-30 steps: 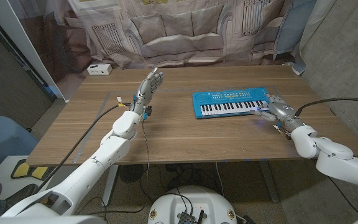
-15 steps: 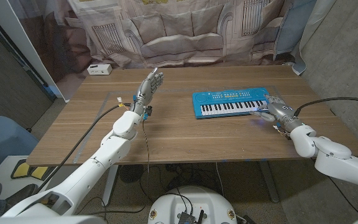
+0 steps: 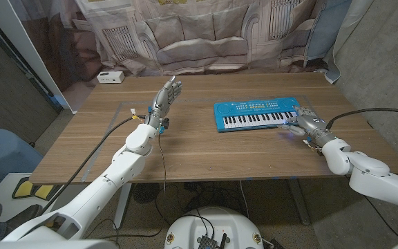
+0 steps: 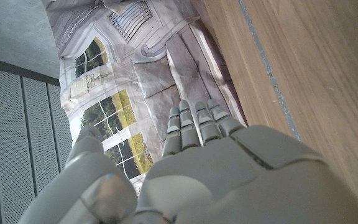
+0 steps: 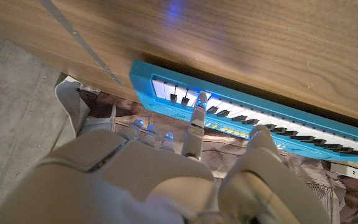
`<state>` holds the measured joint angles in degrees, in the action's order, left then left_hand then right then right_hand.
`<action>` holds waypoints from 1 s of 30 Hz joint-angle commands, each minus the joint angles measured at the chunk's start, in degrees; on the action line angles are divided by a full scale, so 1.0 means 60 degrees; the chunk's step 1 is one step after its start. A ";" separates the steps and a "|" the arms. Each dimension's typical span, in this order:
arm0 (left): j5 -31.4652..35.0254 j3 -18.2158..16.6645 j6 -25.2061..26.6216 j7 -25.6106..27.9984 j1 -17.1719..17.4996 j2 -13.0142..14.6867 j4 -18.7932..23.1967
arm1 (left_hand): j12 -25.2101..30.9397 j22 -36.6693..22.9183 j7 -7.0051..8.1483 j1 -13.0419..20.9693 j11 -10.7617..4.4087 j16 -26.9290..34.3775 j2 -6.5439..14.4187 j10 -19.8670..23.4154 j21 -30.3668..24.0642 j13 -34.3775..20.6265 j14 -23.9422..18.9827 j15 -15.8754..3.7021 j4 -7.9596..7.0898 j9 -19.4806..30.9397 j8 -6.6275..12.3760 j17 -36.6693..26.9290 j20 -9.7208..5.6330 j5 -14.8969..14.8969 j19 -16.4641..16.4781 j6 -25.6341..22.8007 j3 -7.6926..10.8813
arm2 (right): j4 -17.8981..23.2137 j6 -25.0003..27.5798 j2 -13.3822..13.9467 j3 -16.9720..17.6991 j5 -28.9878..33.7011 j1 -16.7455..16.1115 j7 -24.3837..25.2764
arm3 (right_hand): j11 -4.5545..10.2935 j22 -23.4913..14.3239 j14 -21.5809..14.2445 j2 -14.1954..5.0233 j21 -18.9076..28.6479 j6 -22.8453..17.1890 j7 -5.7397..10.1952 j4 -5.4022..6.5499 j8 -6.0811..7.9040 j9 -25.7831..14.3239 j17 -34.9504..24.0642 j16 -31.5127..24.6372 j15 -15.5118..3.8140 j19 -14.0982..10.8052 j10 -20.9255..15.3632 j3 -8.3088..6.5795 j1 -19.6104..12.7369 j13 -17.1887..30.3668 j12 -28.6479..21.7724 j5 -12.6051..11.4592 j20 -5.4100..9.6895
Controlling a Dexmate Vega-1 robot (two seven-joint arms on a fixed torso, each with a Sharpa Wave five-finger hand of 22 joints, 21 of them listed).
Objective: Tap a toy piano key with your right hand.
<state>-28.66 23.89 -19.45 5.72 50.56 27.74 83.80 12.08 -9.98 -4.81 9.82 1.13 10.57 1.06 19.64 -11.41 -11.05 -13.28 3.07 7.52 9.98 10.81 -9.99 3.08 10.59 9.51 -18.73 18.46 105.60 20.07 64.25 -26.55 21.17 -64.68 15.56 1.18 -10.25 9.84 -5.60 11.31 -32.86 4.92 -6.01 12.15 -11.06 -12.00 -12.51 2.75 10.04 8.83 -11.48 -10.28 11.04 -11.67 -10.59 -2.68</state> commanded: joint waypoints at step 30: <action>-0.0090 0.0073 -0.0056 -0.0116 -0.0085 -0.0140 -0.0289 | -0.0006 -0.0047 -0.0010 0.0019 -0.0038 0.0014 0.0087 -0.0029 0.0030 -0.0048 0.0018 0.0035 -0.0010 0.0047 -0.0007 -0.0044 0.0013 -0.0031 -0.0055 -0.0032 0.0078 | -0.0103 0.0307 -0.0045 -0.0319 0.0087 0.0346 -0.0403 | 0.0025 -0.0017 0.1327 -0.0116 0.0083 -0.0807 -0.0059 0.0019 0.0196 -0.0037 -0.0027 -0.0142 0.0016 0.0970 -0.0433 -0.0102 0.0040 0.0020 -0.0123 0.0029 -0.0098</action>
<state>-29.05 24.17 -19.58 5.21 50.35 27.22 82.68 12.08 -9.98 -4.81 9.82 1.12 10.57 1.06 19.64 -11.41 -11.05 -13.28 3.07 7.51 9.98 10.81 -9.99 3.08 10.59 9.52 -18.73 18.45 105.26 21.60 64.08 -28.08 21.56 -63.07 13.57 1.22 -10.26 9.84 -5.90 11.31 -36.88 4.62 -5.80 12.77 -11.04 -12.00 -12.96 2.75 9.82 6.44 -11.69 -9.97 11.04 -11.92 -10.60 -2.88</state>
